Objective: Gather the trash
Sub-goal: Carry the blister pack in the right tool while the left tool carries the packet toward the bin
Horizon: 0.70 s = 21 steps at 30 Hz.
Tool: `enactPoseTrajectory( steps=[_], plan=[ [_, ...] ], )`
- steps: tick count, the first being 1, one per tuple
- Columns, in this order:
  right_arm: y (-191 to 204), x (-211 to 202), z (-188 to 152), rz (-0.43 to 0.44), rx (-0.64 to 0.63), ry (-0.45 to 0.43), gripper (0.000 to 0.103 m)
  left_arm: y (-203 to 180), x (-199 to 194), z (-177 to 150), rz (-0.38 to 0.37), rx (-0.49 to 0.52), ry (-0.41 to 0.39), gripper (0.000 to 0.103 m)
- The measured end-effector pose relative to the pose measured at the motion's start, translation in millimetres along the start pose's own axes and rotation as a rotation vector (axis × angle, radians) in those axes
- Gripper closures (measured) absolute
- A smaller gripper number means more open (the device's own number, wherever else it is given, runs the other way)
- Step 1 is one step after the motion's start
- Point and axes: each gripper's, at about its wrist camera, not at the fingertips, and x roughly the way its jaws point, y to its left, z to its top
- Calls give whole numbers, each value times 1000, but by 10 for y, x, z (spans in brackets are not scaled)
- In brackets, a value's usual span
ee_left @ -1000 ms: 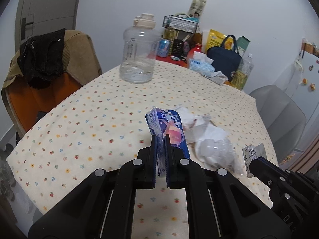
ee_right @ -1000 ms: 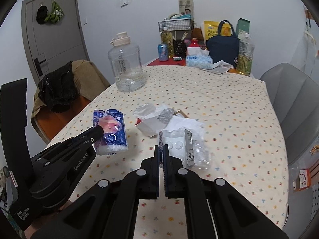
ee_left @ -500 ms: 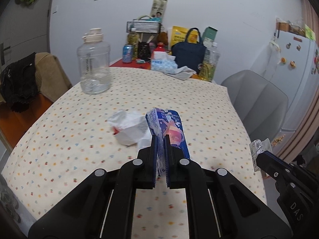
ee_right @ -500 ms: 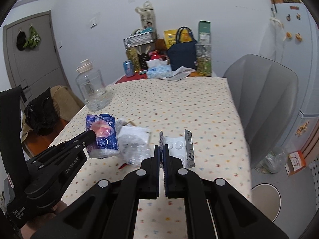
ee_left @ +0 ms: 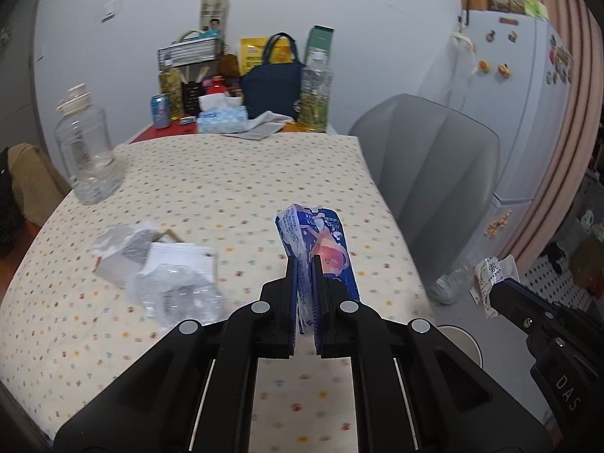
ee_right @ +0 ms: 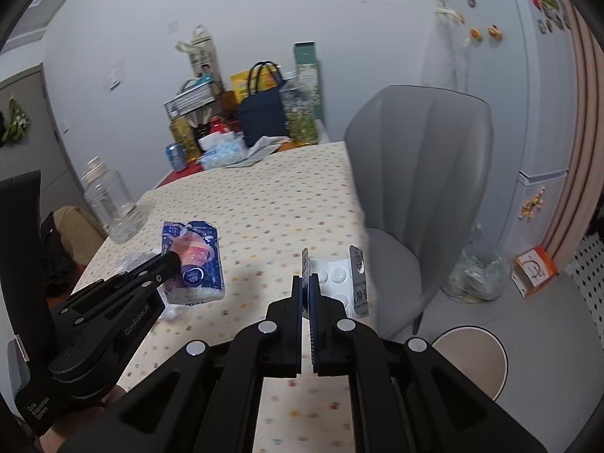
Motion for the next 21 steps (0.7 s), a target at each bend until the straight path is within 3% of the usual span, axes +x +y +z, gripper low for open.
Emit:
enactPoseTrajectory(
  steps=[8, 21],
  plan=[
    [-682, -35, 8, -84, 91, -5, 99, -592, 206, 28, -54, 77, 30, 96],
    [-1488, -25, -103, -151, 215, 4, 99, -1410, 472, -39, -112, 198, 79, 96]
  ],
)
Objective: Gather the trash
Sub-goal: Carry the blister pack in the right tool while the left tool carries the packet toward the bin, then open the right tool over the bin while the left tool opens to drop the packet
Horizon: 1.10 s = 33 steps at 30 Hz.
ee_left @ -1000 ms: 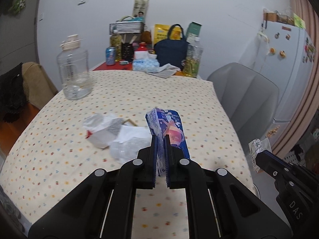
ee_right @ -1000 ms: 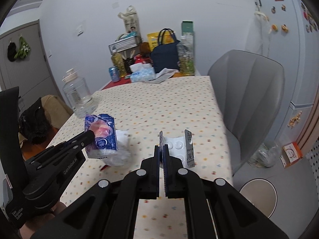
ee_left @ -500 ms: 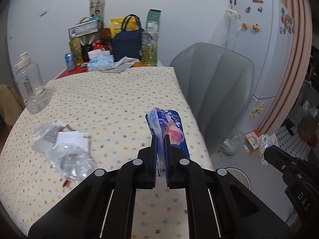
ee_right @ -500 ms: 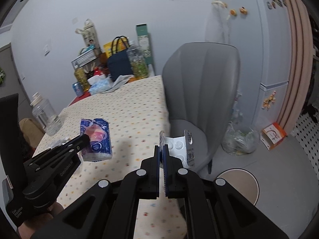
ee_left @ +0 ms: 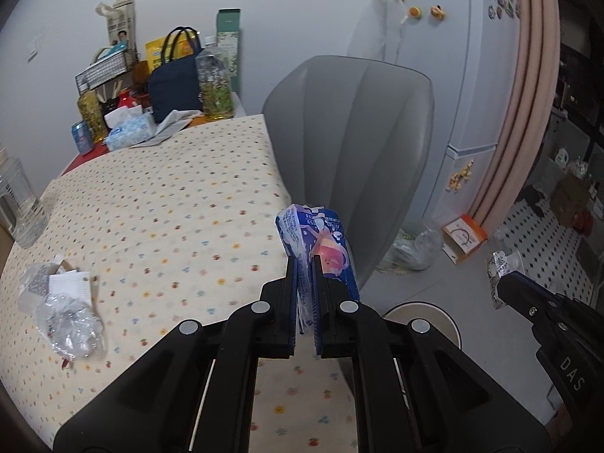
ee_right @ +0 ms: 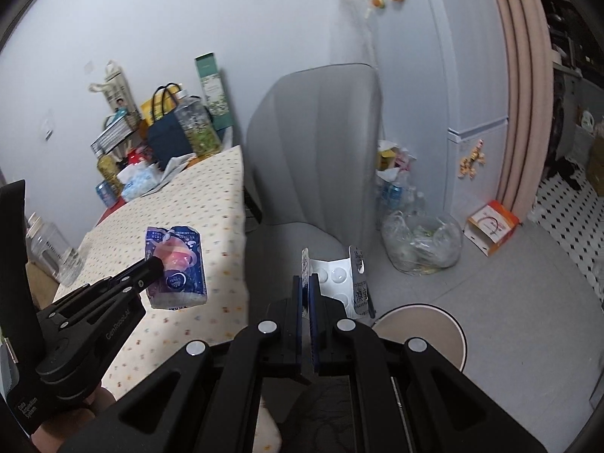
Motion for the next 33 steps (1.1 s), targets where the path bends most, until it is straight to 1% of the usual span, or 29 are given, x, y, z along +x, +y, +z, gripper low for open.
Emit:
enactPoseTrajectory(
  steps=[12, 21, 24, 26, 30, 33],
  plan=[
    [-702, 269, -32, -51, 117, 40, 99, -603, 403, 38, -35, 91, 60, 96],
    [-1151, 586, -63, -80, 195, 86, 98, -876, 749, 13, -48, 135, 126, 96],
    [-1242, 688, -82, -90, 203, 108, 92, -947, 829, 1, -46, 151, 140, 96],
    [-1328, 720, -100, -98, 227, 107, 67, -976, 863, -5, -44, 157, 147, 96],
    [-1467, 736, -131, -114, 247, 107, 66, -1067, 935, -23, -45, 171, 160, 96],
    [-1572, 693, -154, -129, 268, 105, 66, -1205, 973, -54, -60, 192, 172, 96]
  ],
)
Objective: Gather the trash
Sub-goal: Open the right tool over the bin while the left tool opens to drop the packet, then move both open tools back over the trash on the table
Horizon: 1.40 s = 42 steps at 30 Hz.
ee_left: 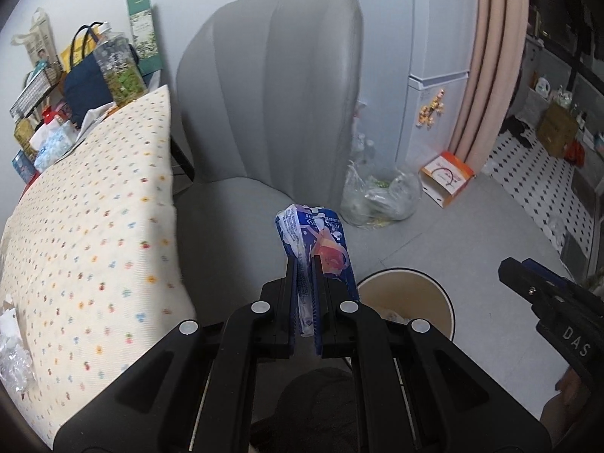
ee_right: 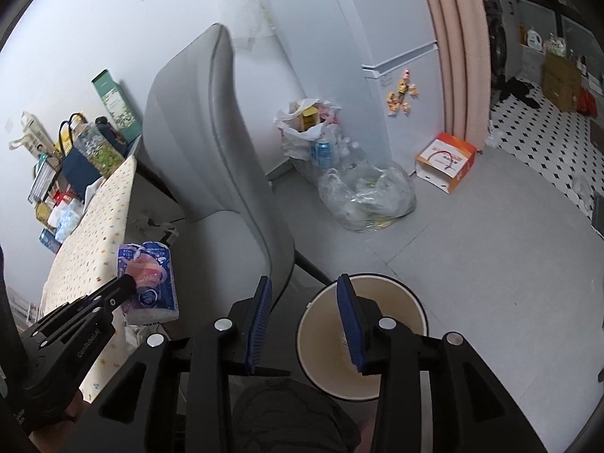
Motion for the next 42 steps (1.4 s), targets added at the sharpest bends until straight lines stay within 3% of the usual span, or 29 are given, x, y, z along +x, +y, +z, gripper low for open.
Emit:
enactPoseTrajectory(
  steps=[16, 18, 20, 24, 28, 34, 42],
  plan=[
    [-804, -356, -2, -102, 150, -68, 61, -885, 158, 18, -144, 137, 38, 94],
    [-863, -392, -5, -109, 159, -77, 60, -937, 163, 24, -171, 137, 45, 83],
    [-892, -402, -11, -110, 162, -81, 60, -947, 144, 31, -187, 134, 38, 50],
    [-885, -399, -27, -101, 161, -78, 59, -896, 94, 39, -184, 126, 25, 41],
    [-788, -443, -22, -87, 147, -86, 59, -787, -15, 65, -166, 109, -10, 22],
    [-559, -567, -12, -79, 102, -117, 37, -520, -224, 67, -130, 69, -56, 11],
    [-73, -715, -3, -51, 23, -145, 12, 51, -528, 31, -83, -29, -117, 6]
  ],
)
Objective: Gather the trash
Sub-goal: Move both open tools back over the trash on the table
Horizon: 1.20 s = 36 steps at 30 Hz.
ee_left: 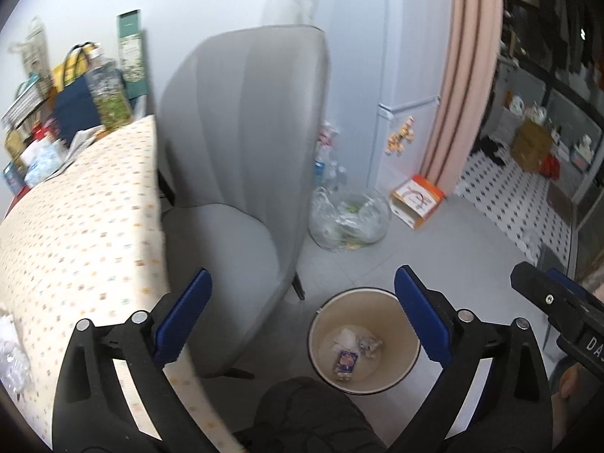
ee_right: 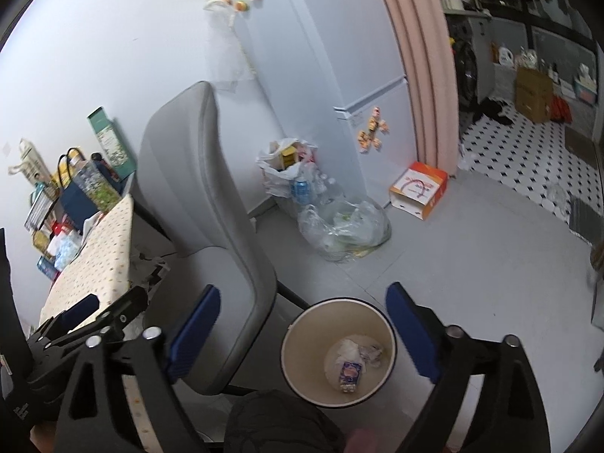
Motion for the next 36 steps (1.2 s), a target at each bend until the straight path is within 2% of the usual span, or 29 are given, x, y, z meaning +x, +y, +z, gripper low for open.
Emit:
enactPoseTrajectory(
  steps=[3, 15, 24, 36],
  plan=[
    [236, -78, 11, 10, -39, -19, 8, 198, -134, -13, 14, -36, -22, 6],
    [1111, -402, -119, 70, -176, -43, 8, 1095, -718, -192, 73, -177, -112, 6],
    [1670, -609, -285, 120, -268, -51, 8, 1521, -1074, -383, 106, -257, -164, 6],
    [2233, -815, -569, 198, -361, -51, 8, 2087, -1462, -714, 188, -355, -212, 6]
  ],
)
